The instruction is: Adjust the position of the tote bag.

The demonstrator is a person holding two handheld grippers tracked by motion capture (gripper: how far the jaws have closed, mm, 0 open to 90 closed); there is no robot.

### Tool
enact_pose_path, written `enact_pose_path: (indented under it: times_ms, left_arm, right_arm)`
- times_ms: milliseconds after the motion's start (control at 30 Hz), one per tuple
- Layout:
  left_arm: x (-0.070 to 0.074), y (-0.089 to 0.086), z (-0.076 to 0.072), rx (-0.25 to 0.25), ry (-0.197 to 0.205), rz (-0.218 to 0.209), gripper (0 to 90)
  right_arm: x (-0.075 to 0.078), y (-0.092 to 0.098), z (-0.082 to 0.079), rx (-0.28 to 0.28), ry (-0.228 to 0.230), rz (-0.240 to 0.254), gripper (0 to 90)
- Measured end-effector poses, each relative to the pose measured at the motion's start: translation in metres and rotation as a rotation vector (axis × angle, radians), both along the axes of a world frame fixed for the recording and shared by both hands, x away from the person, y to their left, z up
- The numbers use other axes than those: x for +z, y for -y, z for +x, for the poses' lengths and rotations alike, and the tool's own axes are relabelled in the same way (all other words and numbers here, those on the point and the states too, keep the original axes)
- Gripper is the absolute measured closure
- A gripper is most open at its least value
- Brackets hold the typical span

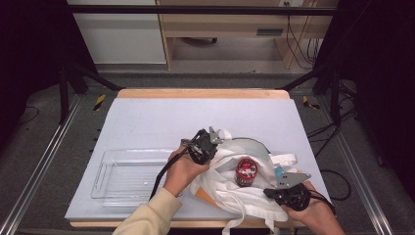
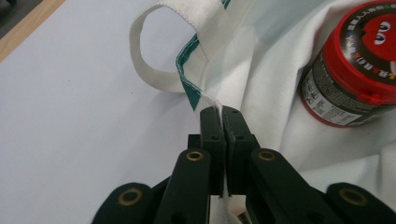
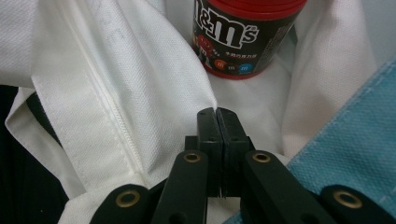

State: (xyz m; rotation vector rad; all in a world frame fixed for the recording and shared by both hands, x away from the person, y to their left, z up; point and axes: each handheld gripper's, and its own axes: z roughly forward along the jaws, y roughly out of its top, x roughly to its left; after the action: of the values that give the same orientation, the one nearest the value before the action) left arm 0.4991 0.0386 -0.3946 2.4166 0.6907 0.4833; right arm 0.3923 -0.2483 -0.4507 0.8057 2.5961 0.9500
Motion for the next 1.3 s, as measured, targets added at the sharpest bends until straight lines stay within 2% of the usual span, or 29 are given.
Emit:
enact_pose_path:
  times_ms: [267, 333, 367, 467, 500, 567, 733, 800, 833, 967, 1100, 1133, 1167, 1233, 1300]
  left_arm:
    - [-0.006, -0.006, 0.006, 0.030, -0.001, 0.004, 88.7]
    - [-0.006, -0.006, 0.006, 0.032, 0.001, 0.011, 88.7]
    - [-0.007, -0.006, 0.006, 0.031, 0.018, 0.030, 88.7]
    - [-0.008, -0.006, 0.005, 0.028, 0.008, 0.020, 88.7]
    - [-0.008, -0.007, 0.004, 0.027, -0.002, -0.002, 88.7]
    - [-0.008, -0.008, 0.003, 0.026, -0.004, -0.015, 88.7]
    - [-0.005, -0.008, -0.001, 0.015, -0.007, -0.036, 88.7]
    - [-0.004, -0.007, -0.002, 0.012, -0.007, -0.038, 88.7]
    - [-0.003, -0.007, -0.003, 0.010, -0.006, -0.044, 88.7]
    - [-0.002, -0.007, -0.006, 0.002, -0.003, -0.051, 88.7]
    - [-0.001, -0.007, -0.007, -0.004, -0.005, -0.053, 88.8]
    - [-0.001, -0.007, -0.007, -0.004, -0.005, -0.053, 88.7]
    - [-0.001, -0.007, -0.008, -0.005, -0.003, -0.053, 88.7]
    - [-0.001, -0.007, -0.008, -0.006, -0.004, -0.050, 88.7]
    - [-0.001, -0.007, -0.009, -0.008, -0.005, -0.053, 88.8]
  right_arm:
    - [-0.003, 0.002, -0.002, 0.004, -0.002, 0.006, 89.9]
    - [-0.003, 0.002, -0.002, 0.005, -0.002, 0.006, 89.9]
    - [-0.004, 0.003, -0.003, 0.003, -0.001, 0.009, 89.9]
    - [-0.003, 0.003, -0.003, 0.001, -0.001, 0.014, 89.8]
    - [-0.002, 0.003, -0.003, -0.006, 0.005, 0.023, 88.9]
    - [0.002, 0.003, -0.003, -0.012, 0.011, 0.040, 85.4]
    - [0.019, 0.003, -0.003, -0.013, 0.060, 0.064, 74.3]
    - [0.024, 0.002, -0.004, -0.016, 0.067, 0.071, 73.5]
    - [0.034, 0.000, -0.004, -0.016, 0.091, 0.077, 69.8]
    - [0.056, -0.004, 0.000, -0.029, 0.149, 0.086, 65.5]
    - [0.073, -0.003, 0.009, -0.077, 0.207, 0.090, 60.8]
    - [0.073, -0.003, 0.009, -0.077, 0.207, 0.090, 60.8]
    - [0.078, -0.001, 0.016, -0.103, 0.233, 0.079, 58.6]
    - [0.079, 0.001, 0.022, -0.130, 0.241, 0.079, 55.6]
    - [0.078, 0.002, 0.029, -0.155, 0.251, 0.055, 52.2]
